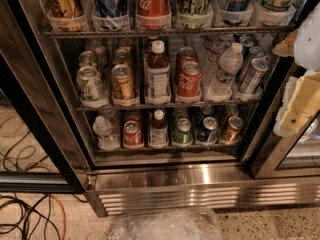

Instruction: Pick orange can from bottom shelf of fridge

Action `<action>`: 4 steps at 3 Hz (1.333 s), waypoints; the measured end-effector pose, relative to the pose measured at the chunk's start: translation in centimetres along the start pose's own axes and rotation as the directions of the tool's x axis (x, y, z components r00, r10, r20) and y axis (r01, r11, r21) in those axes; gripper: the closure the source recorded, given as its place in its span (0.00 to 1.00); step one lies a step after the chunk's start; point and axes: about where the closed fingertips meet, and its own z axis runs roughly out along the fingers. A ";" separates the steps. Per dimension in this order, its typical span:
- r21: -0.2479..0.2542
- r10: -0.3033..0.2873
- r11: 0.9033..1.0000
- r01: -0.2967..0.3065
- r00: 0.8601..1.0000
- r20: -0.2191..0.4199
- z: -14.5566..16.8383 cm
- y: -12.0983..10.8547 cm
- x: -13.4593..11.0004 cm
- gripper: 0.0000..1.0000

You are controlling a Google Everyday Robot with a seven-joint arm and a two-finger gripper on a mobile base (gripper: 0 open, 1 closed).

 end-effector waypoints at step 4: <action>0.046 0.102 0.992 -0.117 0.966 0.238 2.6 2.0 -1.1 0.00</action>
Offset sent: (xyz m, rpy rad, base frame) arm 0.0024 0.0015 -0.0047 0.0922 -0.0324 -0.0184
